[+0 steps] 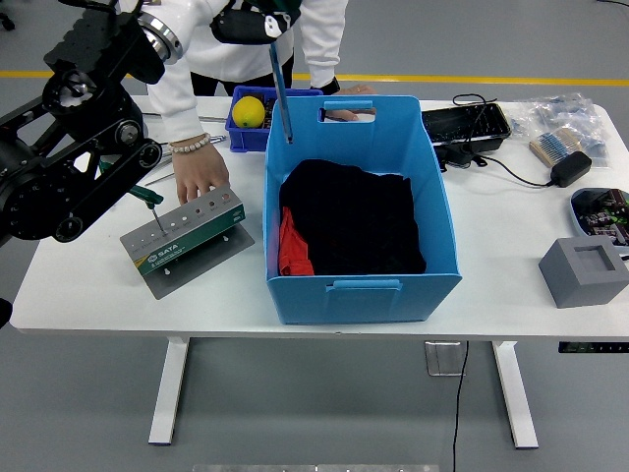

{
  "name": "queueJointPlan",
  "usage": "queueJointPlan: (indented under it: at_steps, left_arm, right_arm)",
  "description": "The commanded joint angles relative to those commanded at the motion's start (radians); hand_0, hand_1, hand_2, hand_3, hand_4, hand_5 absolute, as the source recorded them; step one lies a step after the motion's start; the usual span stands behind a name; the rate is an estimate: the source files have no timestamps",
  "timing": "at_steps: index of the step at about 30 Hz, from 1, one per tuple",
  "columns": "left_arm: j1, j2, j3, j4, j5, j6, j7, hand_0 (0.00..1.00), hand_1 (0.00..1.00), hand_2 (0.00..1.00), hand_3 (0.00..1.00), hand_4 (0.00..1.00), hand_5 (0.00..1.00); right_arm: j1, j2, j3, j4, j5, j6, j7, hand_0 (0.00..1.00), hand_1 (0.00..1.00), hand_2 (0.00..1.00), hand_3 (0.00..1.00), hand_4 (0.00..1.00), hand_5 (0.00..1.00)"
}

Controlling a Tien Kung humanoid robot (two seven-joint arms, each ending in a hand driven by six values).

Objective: Lift tool from toolbox,place it in box,lift tool from toolbox,place it in box

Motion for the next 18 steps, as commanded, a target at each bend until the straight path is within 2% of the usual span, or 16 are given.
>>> queueJointPlan:
  at_steps: [3,6,12,18]
  left_arm:
    - [-0.009,-0.027,0.05,-0.029,-0.018,0.015,-0.013,0.086,0.002,0.014,0.06,0.701,0.559]
    - [-0.014,-0.069,0.119,-0.036,-0.046,0.042,-0.054,0.086,0.002,0.014,0.06,0.701,0.559]
    - [-0.02,-0.131,0.23,0.029,-0.075,0.065,-0.136,0.087,0.002,0.015,0.06,0.698,0.557]
    - [-0.025,-0.161,0.295,0.099,-0.084,0.047,-0.178,0.087,0.002,0.016,0.06,0.696,0.555]
  right_arm:
    - [0.002,0.0,-0.001,0.0,0.003,-0.001,0.001,0.647,0.627,0.698,0.56,0.789,0.686]
    - [0.007,-0.001,0.0,0.001,-0.001,-0.001,-0.001,0.647,0.627,0.698,0.56,0.789,0.686]
    - [0.018,-0.005,-0.003,0.0,-0.002,0.002,-0.001,0.647,0.627,0.698,0.56,0.789,0.686]
    - [0.025,-0.01,-0.009,0.0,0.003,0.004,0.002,0.647,0.627,0.698,0.56,0.789,0.685]
